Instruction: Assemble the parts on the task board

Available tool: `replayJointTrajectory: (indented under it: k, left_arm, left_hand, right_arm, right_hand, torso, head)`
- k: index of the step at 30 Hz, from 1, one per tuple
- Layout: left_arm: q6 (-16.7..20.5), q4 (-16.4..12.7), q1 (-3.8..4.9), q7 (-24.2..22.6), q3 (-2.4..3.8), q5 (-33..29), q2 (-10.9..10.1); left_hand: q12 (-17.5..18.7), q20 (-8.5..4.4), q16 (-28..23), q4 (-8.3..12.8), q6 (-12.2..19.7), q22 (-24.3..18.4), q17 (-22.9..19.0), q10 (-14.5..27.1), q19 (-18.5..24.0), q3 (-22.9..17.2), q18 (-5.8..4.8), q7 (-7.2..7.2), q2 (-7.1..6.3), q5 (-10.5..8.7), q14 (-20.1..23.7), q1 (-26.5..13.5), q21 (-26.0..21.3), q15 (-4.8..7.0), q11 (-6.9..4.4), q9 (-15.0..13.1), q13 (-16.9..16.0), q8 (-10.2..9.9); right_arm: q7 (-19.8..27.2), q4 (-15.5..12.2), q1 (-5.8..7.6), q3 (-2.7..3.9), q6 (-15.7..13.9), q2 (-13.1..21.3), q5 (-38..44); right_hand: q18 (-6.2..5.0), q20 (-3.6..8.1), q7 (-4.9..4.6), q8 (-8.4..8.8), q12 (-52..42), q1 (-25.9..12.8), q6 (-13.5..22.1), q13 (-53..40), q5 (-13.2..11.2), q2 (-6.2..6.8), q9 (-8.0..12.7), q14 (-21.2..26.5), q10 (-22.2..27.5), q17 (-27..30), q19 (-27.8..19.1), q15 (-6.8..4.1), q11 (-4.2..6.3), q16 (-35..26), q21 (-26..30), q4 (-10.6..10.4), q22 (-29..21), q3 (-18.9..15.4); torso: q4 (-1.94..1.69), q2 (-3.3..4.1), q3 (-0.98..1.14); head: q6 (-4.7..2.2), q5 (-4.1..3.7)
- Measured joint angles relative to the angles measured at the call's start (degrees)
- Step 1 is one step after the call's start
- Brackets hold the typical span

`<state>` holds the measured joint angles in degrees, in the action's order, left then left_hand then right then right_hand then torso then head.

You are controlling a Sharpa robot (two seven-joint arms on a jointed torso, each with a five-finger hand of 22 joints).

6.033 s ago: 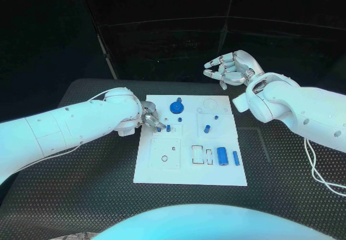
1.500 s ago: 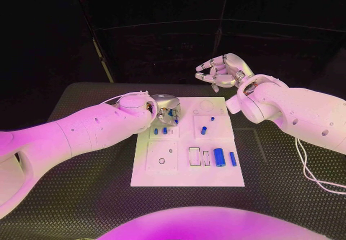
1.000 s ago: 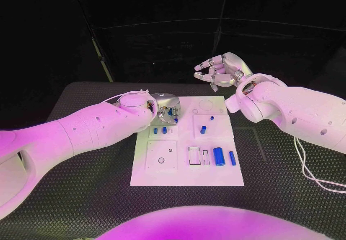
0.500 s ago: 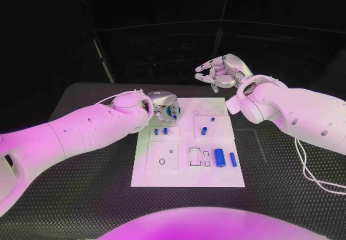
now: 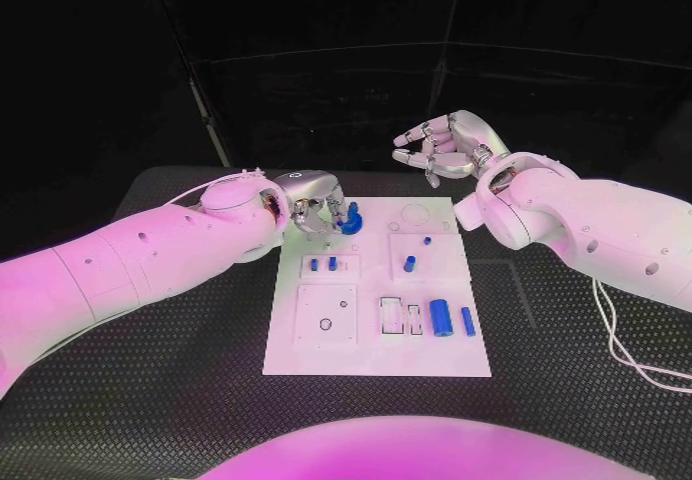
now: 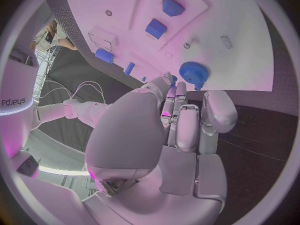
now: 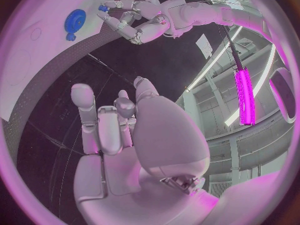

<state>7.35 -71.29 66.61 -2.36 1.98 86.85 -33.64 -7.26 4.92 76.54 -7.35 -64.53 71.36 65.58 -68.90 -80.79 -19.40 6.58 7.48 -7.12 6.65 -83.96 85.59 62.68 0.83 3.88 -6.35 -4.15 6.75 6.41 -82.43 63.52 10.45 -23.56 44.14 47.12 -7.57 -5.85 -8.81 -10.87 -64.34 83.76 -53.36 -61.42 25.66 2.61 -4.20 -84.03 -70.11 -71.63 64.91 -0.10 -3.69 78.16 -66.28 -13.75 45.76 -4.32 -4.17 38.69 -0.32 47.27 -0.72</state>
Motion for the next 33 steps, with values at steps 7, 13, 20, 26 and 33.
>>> replayJointTrajectory:
  k: [7,13,20,26,33]
  left_arm:
    - [-1.3,-0.6,-0.37,0.9,0.08,-0.7,-2.1]
    - [-2.0,-0.1,-1.04,1.4,0.08,-1.1,-2.1]
    - [-2.3,0.9,-1.55,1.6,0.09,-1.3,-1.2]
    - [-2.5,1.5,-1.84,1.6,0.09,-1.4,-0.6]
    - [-3.2,2.1,-2.05,1.7,0.09,-1.5,-0.2]
  left_hand:
    - [0.3,0.0,0.0,0.0,0.0,0.1,-0.1,0.0,0.0,0.0,0.01,0.01,-0.28,0.0,0.0,-0.3,0.0,0.0,0.0,0.0,0.0,-0.1]
    - [0.6,0.0,0.0,-0.2,0.0,0.1,-0.3,0.0,0.0,-0.2,0.03,0.01,-0.71,0.0,0.0,-0.7,0.0,0.0,0.0,0.1,0.0,-0.5]
    - [0.6,0.0,0.0,-0.2,0.0,0.1,-0.3,-0.2,0.0,-0.2,0.04,0.01,-0.71,0.01,0.0,-0.7,0.0,0.0,0.21,0.1,0.0,-0.5]
    - [0.6,0.0,0.0,-0.2,0.0,0.1,-0.3,-0.2,0.0,-0.2,0.04,0.01,-0.71,0.01,0.0,-0.7,0.0,0.0,0.21,0.1,0.0,-0.5]
    - [0.6,0.0,0.0,-0.2,0.0,0.1,-0.3,-0.4,0.0,-0.2,0.05,0.0,-0.71,0.01,0.0,-0.7,0.0,-0.01,0.0,0.1,0.0,-0.5]
  right_arm:
    - [0.0,0.0,-0.01,0.0,0.0,0.1,0.0]
    - [0.0,0.0,-0.07,-0.01,0.1,0.1,0.0]
    - [0.0,0.0,-0.11,-0.01,0.1,0.1,0.0]
    - [0.0,0.0,-0.11,-0.01,0.1,0.1,0.0]
    - [0.0,0.0,-0.11,-0.01,0.1,0.0,0.0]
  right_hand:
    - [0.0,0.0,0.0,0.0,0.0,0.0,0.0,0.0,0.0,0.0,0.0,0.0,0.0,0.0,0.0,0.0,0.0,0.0,0.0,0.0,0.0,0.0]
    - [0.0,0.0,0.0,0.0,0.0,0.0,0.0,0.0,0.0,0.0,0.0,0.0,0.0,0.0,0.0,0.0,0.0,0.0,0.0,0.0,0.0,0.0]
    - [0.0,0.0,0.0,0.0,0.0,0.0,0.0,0.0,0.0,0.0,0.0,0.0,0.0,0.0,0.0,0.0,0.0,0.0,0.0,0.0,0.0,0.0]
    - [0.0,0.0,0.0,0.0,0.0,0.0,0.0,0.0,0.0,0.0,0.0,0.0,0.0,0.0,0.0,0.0,0.0,0.0,0.0,0.0,0.0,0.0]
    - [0.0,0.0,0.0,0.0,0.0,0.0,0.0,0.0,0.0,0.0,0.0,0.0,0.0,0.0,0.0,0.0,0.0,0.0,0.0,0.0,0.0,0.0]
  torso:
    - [0.03,0.02,0.02]
    - [0.1,0.02,0.01]
    - [0.21,0.08,0.01]
    - [0.21,0.1,0.02]
    - [0.18,0.1,0.03]
  head:
    - [-0.01,0.15]
    - [-0.09,0.32]
    - [-0.15,0.34]
    - [-0.06,0.24]
    - [0.03,0.2]
